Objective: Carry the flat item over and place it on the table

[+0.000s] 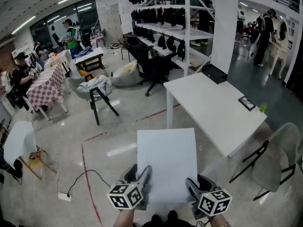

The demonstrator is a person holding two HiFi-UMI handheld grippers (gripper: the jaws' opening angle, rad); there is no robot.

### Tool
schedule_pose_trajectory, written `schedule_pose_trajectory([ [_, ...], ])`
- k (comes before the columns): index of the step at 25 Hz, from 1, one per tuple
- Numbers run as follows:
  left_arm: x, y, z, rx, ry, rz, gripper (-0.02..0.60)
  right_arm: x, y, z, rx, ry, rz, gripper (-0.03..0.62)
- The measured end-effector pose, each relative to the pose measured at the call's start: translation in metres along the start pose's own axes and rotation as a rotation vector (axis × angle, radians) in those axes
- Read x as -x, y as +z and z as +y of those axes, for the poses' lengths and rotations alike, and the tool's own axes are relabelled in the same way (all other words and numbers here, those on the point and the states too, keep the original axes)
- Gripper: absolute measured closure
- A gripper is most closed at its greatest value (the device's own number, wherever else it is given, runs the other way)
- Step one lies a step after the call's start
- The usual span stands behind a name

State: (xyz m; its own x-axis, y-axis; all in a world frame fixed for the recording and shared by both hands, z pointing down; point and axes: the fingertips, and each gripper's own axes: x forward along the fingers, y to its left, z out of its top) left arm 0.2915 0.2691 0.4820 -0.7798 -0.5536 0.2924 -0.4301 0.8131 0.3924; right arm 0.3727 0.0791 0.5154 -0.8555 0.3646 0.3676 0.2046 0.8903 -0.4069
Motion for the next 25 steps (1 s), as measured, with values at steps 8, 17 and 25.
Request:
schedule_pose_trajectory([
  [8,-0.02,-0.008,-0.004,0.039,0.025,-0.003,0.335,-0.008,0.008,-0.022,0.015,0.006,-0.017,0.391],
  [17,-0.036,-0.009,-0.014,0.045,0.066,-0.011,0.335,-0.016,0.019,-0.043,0.016,0.03,-0.004,0.392],
  [25,-0.081,0.009,0.01,0.033,0.064,0.002,0.336,-0.063,0.035,-0.059,-0.006,0.019,-0.004,0.392],
])
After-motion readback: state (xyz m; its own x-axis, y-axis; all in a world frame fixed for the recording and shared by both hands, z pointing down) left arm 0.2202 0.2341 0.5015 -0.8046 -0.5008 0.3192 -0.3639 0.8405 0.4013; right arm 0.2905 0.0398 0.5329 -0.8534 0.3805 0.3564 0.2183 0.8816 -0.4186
